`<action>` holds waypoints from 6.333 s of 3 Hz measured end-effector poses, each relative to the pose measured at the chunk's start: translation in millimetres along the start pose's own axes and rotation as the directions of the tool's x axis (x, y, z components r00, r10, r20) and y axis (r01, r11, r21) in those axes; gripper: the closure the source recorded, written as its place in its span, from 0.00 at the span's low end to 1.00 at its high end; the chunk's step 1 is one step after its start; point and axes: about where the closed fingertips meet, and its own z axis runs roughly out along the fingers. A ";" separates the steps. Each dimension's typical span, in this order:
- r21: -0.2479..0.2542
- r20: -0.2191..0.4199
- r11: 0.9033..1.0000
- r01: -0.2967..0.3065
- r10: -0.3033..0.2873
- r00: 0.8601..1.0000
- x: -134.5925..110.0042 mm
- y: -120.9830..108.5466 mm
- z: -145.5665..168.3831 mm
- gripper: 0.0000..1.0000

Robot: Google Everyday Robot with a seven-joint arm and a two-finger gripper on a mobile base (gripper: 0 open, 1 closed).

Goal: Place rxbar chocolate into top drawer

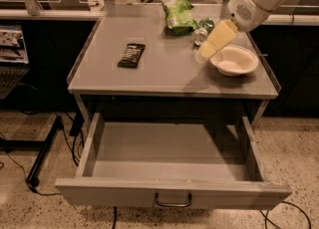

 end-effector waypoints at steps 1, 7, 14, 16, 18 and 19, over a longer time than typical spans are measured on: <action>-0.069 0.072 0.994 -0.080 0.085 0.994 -45.8 -28.4 42.6 0.00; -0.301 0.229 0.942 -0.149 0.223 0.948 -149.0 14.7 136.7 0.00; -0.079 0.243 0.994 0.073 -0.052 0.969 -212.7 71.1 243.6 0.00; -0.088 0.206 0.995 0.043 -0.024 0.978 -195.6 76.4 253.6 0.00; -0.090 0.199 0.995 0.038 -0.019 0.980 -192.8 77.7 255.6 0.37; -0.090 0.199 0.995 0.038 -0.019 0.980 -192.8 77.7 255.6 0.60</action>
Offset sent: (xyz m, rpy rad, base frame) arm 0.2083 0.1136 0.0166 0.2924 0.0247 -0.0419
